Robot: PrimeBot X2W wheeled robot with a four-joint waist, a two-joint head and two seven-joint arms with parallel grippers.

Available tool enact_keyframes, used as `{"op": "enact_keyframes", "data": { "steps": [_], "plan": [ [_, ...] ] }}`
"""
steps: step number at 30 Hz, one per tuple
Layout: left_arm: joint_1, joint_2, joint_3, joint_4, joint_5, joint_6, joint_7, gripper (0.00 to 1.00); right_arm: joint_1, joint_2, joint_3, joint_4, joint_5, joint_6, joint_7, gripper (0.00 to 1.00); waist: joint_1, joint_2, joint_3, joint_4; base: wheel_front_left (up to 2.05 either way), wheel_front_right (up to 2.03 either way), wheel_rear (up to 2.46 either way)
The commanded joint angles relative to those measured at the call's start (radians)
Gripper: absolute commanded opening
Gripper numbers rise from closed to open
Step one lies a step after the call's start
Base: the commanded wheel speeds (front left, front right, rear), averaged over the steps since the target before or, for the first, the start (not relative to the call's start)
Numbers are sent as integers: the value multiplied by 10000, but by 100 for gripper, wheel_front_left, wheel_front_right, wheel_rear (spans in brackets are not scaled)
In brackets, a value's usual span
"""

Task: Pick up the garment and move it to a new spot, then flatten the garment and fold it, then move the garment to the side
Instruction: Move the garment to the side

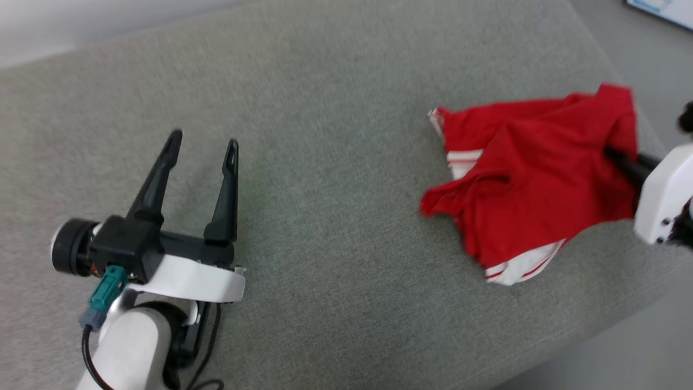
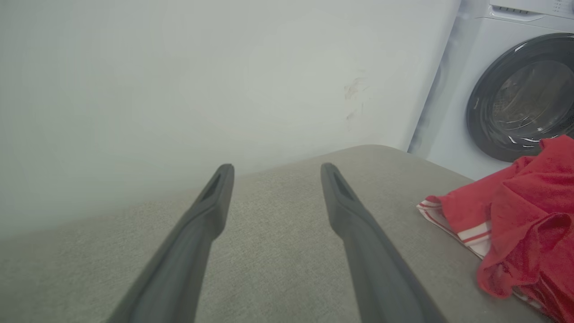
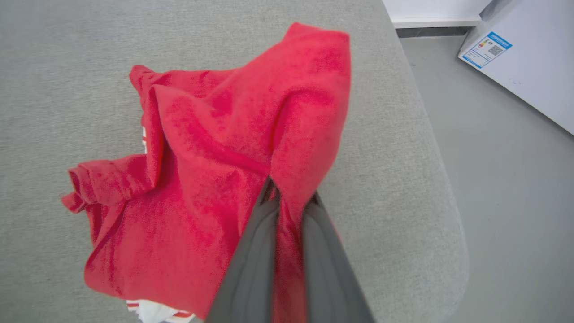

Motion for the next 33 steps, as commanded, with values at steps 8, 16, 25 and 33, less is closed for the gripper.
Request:
{"op": "enact_keyframes", "data": {
  "steps": [8, 16, 25, 33],
  "plan": [
    [-1172, 323, -317, -644, 368, -339, 441, 100, -1688, -431, -1515, 2256, -1015, -8, -1271, 0, -1, 0, 2420, 118, 0, 0, 0],
    [-1786, 302, -799, -1193, 582, -574, 670, 100, -2539, 13, -3201, 4568, -2439, -8, -3193, 3, -1, 0, 2956, 652, 0, 0, 0],
    [-1585, 247, -859, -838, 443, -470, 517, 100, -3102, 300, -4744, 6144, -4366, -8, -5800, 100, -1, 0, 2541, 807, 0, 0, 0],
    [-640, -129, -792, 28, 13, -138, -93, 100, -2461, 557, -5018, 5953, -5193, -8, -7093, 100, -1, 0, 840, 1040, 0, 0, 0]
  ]
}}
